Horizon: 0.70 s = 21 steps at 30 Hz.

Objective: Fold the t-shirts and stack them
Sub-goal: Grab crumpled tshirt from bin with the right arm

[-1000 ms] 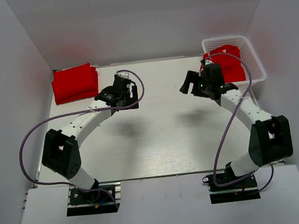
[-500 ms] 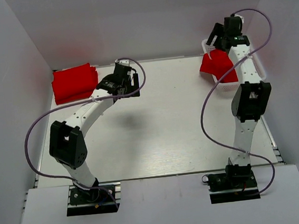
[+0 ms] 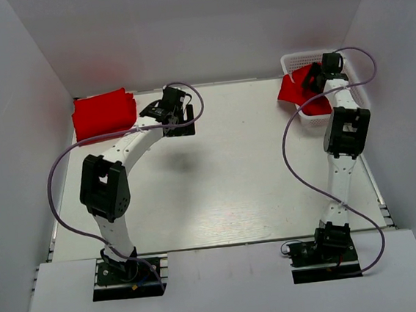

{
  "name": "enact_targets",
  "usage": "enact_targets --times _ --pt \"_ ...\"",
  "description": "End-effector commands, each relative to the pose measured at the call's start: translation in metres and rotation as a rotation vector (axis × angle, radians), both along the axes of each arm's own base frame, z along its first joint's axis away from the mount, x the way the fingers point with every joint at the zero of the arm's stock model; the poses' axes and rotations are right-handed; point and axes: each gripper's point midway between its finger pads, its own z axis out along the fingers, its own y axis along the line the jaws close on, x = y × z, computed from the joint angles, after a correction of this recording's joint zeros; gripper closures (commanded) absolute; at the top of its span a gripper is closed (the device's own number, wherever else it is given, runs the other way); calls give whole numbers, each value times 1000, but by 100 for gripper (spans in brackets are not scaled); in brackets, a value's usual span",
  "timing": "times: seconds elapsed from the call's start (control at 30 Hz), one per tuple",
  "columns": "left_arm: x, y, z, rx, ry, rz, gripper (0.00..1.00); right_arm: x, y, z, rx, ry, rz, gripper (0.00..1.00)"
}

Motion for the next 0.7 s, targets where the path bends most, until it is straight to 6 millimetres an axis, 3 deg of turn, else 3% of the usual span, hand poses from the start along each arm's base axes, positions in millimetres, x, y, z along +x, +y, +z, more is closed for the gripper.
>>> enact_targets --times 0.0,0.07,0.13,0.17,0.27,0.3,0.33,0.4,0.5,0.53,0.57,0.6,0.67 --pt "2 -1 15 -45 -7 21 0 21 0 28 37 -121 31 10" --pt "2 -1 12 -44 -5 21 0 20 3 26 44 -122 41 23" --pt "2 -1 16 -54 -13 27 0 21 0 37 31 -146 39 38" --pt "2 -1 16 -54 -13 28 0 19 1 38 28 -144 41 63" --pt "-1 -2 17 -66 -9 29 0 18 -6 61 7 -188 29 100" --pt "-1 -2 17 -67 -9 29 0 17 -9 66 -8 -195 22 100" --pt "-3 0 17 -67 -9 29 0 17 -6 86 -6 -232 35 100" --pt "-5 1 20 -69 -13 29 0 17 -5 105 -22 -263 53 100" --pt "-8 2 28 -82 -39 28 0 15 -3 156 -58 -345 82 100" --pt "-13 5 23 -75 -26 28 0 12 0 181 -79 -386 101 100" --pt "-12 4 34 -89 -52 27 0 10 0 194 -91 -405 107 100" --pt "-15 7 32 -80 -51 33 0 2 5 236 -120 -473 130 100" --pt "-19 11 35 -79 -63 39 0 -5 11 265 -130 -517 162 100"
